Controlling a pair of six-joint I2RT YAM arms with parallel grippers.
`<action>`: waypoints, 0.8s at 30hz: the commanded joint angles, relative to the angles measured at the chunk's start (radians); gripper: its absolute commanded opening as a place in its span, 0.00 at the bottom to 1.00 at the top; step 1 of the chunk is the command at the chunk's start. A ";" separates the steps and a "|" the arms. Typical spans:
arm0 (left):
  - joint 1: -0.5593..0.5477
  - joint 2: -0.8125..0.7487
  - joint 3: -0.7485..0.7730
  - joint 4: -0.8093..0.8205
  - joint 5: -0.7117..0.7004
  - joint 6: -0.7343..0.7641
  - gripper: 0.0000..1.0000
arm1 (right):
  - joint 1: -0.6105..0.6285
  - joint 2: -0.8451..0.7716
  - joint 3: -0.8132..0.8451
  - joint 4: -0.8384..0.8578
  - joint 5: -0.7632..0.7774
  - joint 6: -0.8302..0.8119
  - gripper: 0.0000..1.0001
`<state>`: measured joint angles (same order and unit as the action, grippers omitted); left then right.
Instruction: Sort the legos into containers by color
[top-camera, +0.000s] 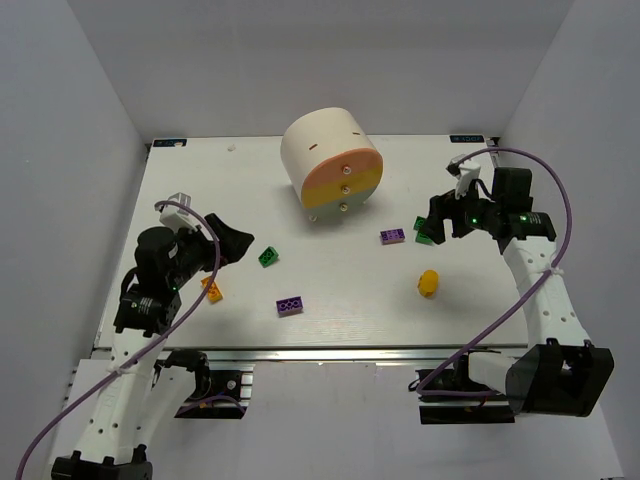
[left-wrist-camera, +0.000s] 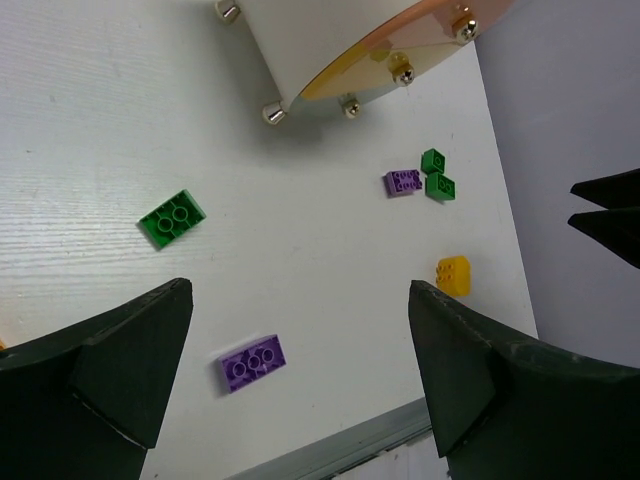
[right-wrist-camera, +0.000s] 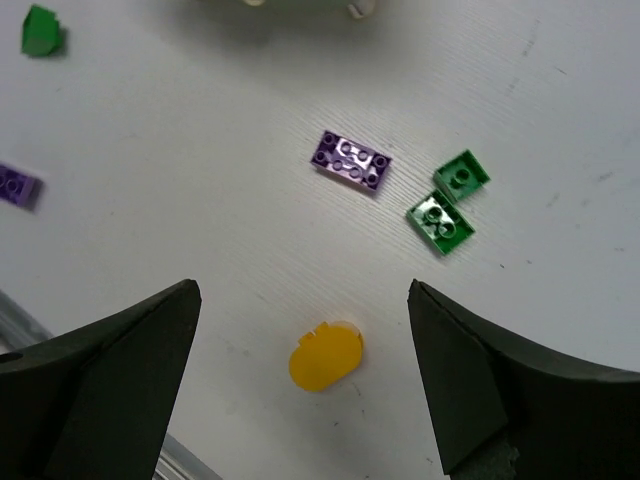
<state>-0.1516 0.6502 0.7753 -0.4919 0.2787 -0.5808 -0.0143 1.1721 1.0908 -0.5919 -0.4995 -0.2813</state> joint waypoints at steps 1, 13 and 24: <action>0.006 0.014 -0.016 0.033 0.036 -0.011 0.98 | 0.013 0.026 0.089 -0.094 -0.177 -0.222 0.89; 0.006 0.086 -0.070 0.082 0.080 -0.066 0.72 | 0.186 0.076 0.052 0.199 -0.231 0.138 0.42; 0.006 0.124 -0.076 0.098 0.070 -0.094 0.86 | 0.361 0.329 0.213 0.369 0.058 0.697 0.65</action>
<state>-0.1516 0.7685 0.6945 -0.4202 0.3416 -0.6643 0.3206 1.4414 1.2121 -0.3283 -0.5488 0.2108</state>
